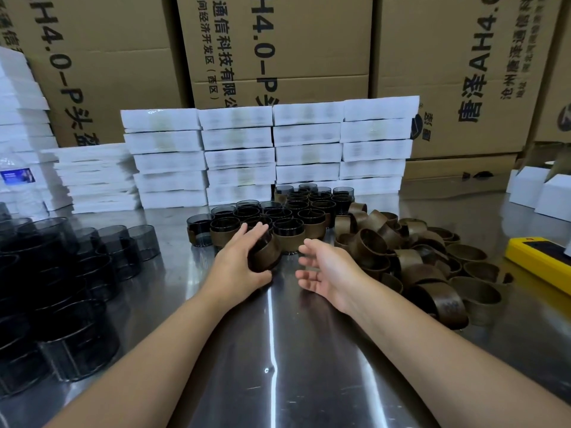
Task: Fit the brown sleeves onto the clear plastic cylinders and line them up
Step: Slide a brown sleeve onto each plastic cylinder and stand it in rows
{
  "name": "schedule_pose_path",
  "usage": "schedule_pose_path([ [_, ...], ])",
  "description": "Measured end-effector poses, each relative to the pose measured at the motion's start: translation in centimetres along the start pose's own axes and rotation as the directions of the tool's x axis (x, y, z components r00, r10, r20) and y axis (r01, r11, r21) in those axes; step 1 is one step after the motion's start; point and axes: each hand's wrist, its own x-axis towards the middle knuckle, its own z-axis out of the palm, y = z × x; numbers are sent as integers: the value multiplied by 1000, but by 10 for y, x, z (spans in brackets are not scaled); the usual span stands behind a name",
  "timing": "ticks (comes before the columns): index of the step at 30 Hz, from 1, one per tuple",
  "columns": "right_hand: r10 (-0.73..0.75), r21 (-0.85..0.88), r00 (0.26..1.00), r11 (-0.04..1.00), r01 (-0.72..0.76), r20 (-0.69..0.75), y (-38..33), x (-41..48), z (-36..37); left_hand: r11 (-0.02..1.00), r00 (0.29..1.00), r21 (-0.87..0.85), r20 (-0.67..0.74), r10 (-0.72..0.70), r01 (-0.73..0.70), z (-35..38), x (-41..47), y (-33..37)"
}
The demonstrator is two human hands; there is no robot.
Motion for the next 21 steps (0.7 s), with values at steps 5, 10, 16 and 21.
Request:
schedule_pose_path([
  [5, 3, -4, 1000, 1000, -3, -1, 0, 1, -1, 998, 999, 58, 15, -39, 38, -1, 3, -4],
  [10, -3, -10, 1000, 1000, 3, 10, 0, 1, -1, 992, 993, 47, -10, -118, 119, 1, 4, -9],
  [16, -10, -5, 1000, 1000, 10, 19, 0, 1, -1, 942, 930, 18, -166, -328, 336, 1, 7, -14],
  [21, -7, -1, 1000, 1000, 7, 5, 1, 3, -1, 915, 873, 28, -310, -375, 403, -9, 8, -13],
])
